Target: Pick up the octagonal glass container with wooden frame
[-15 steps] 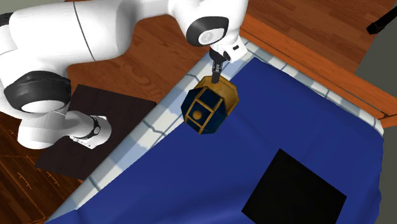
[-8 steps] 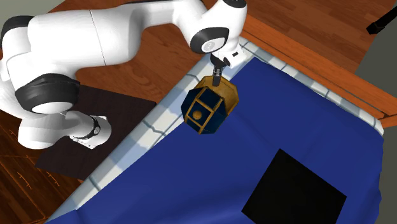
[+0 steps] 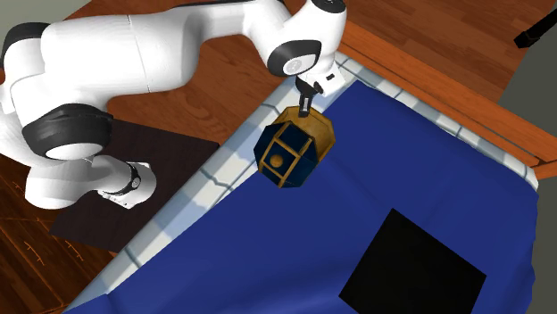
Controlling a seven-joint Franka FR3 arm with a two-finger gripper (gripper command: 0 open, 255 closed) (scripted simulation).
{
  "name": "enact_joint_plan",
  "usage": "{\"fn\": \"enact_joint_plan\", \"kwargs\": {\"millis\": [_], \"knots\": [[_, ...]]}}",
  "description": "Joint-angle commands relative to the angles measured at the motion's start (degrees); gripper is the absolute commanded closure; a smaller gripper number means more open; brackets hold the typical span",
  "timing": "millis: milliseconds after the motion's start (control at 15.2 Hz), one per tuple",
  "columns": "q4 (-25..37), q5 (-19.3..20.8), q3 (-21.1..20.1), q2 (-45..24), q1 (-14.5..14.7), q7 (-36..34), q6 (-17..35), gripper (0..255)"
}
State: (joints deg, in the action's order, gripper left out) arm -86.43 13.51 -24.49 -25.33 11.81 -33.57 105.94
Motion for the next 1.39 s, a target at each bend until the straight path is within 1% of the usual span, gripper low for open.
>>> {"fn": "enact_joint_plan", "kwargs": {"millis": [0,198,1188,1320], "knots": [[-0.1,0.0,0.0,0.0,0.0,0.0,0.0,255],[-0.2,0.0,0.0,0.0,0.0,0.0,0.0,255],[10.2,-0.8,-0.5,0.9,0.9,1.2,-11.0,255],[10.3,-0.8,-0.5,0.9,0.9,1.2,-11.1,255]]}}
